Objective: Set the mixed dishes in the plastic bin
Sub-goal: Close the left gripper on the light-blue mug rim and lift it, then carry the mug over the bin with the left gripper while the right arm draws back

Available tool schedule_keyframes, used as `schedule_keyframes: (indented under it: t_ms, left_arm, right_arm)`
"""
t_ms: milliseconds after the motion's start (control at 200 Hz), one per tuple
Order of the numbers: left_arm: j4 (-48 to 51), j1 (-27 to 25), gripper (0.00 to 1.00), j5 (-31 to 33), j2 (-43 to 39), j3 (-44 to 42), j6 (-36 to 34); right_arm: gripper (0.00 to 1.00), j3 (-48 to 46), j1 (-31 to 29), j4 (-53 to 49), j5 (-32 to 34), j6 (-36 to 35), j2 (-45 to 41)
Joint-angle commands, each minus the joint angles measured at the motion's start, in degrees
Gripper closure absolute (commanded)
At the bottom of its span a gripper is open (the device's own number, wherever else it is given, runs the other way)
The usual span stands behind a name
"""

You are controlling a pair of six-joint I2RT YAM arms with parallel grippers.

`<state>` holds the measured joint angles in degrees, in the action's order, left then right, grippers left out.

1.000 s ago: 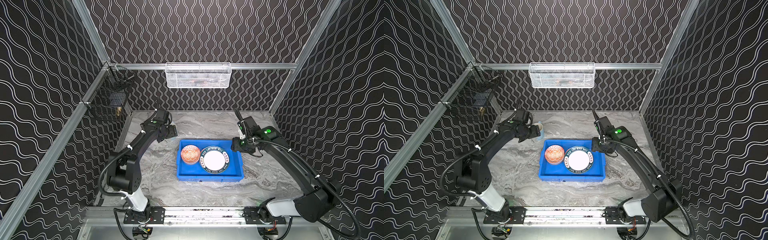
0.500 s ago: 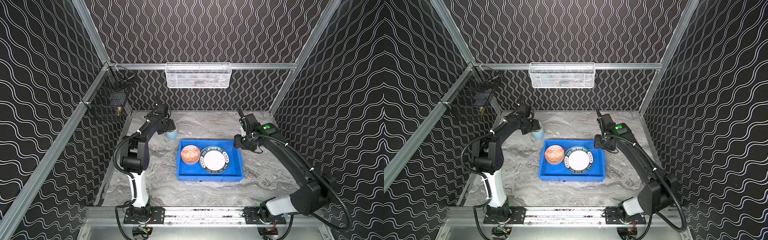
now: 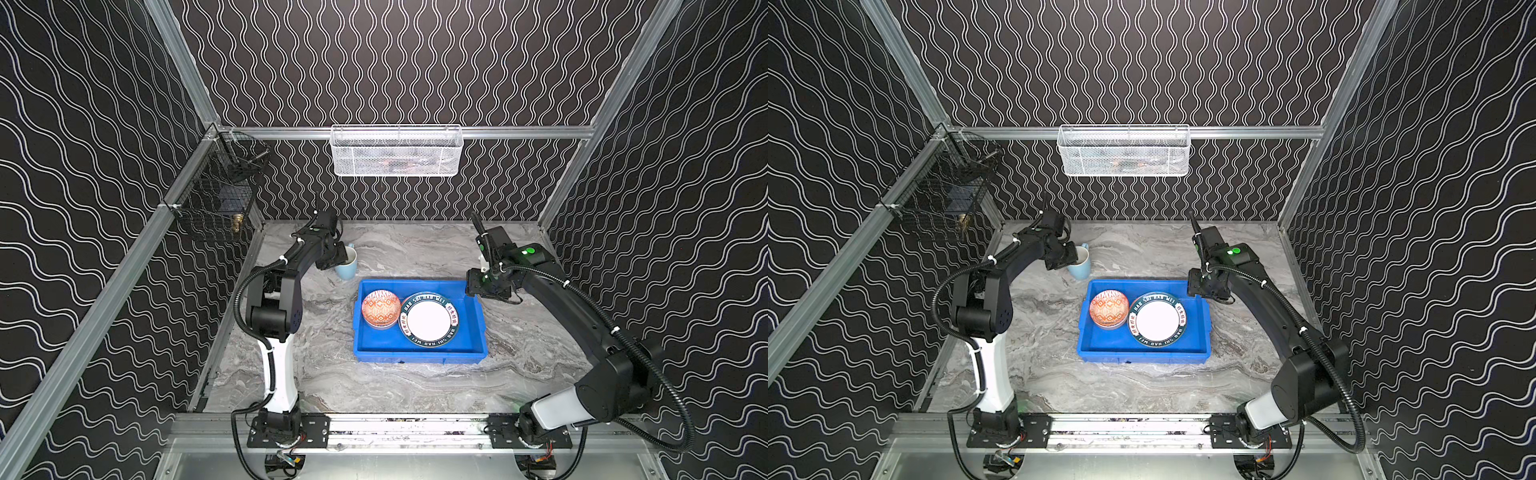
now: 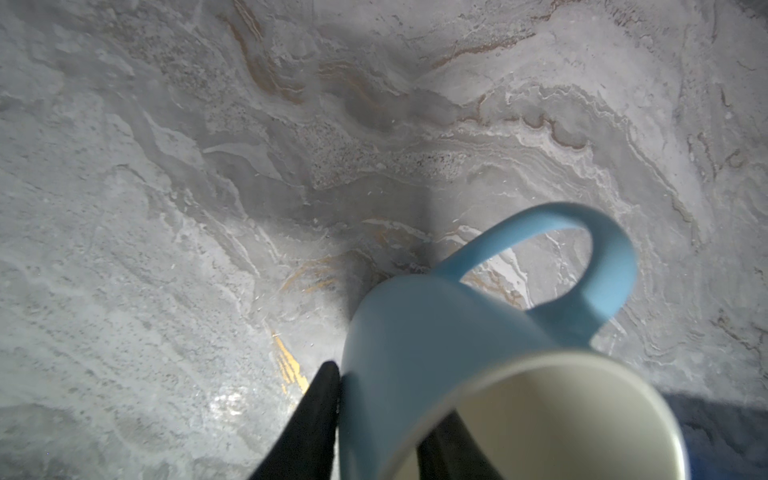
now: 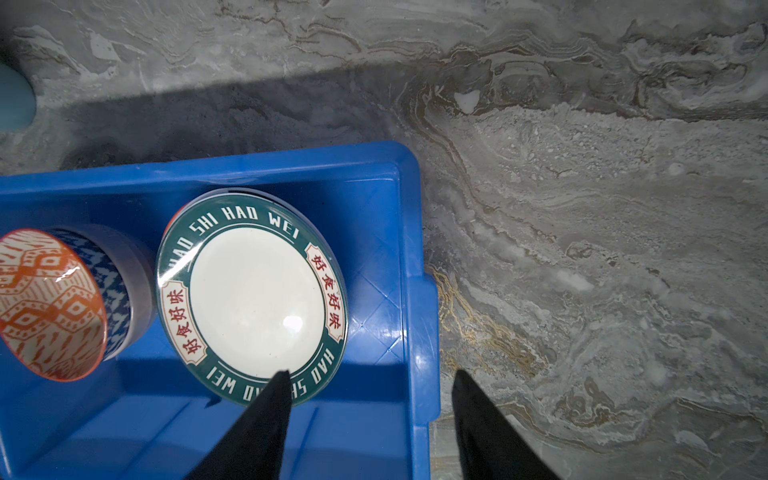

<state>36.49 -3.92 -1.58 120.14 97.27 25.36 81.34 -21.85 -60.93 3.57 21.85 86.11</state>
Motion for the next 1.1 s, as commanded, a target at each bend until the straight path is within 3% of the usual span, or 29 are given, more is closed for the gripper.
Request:
schedule_keyframes:
  t_ms: [0, 260, 470, 661, 906, 1091]
  left_arm:
    - [0.3, 0.1, 0.72, -0.8, -0.2, 0.5, -1.5]
    - [0.8, 0.1, 0.88, -1.5, -2.6, -0.1, -1.4]
    - [2.5, 0.1, 0.91, -2.8, -5.4, -0.5, -1.6]
    - [4.5, -0.7, 0.91, -5.0, -11.3, -3.1, -1.5]
    - [9.9, -6.4, 0.91, -2.7, -23.5, -9.7, -2.9]
    - [15.0, -13.8, 0.91, -0.1, -34.4, -15.1, -1.0]
  right_arm:
    - [0.37, 0.2, 0.2, -0.5, 0.0, 0.4, 0.0]
    - [0.37, 0.4, 0.1, -0.6, -0.9, 0.9, -0.2]
    - [0.37, -1.6, 0.0, 0.1, -2.9, 1.4, -2.1]
    - [0.35, -4.3, -0.1, 2.1, -8.7, -0.1, -6.3]
    - [0.32, -9.3, -0.3, 3.3, -11.3, -1.1, -12.1]
    - [0.3, -13.3, -0.5, 4.1, -12.2, -0.7, -17.5]
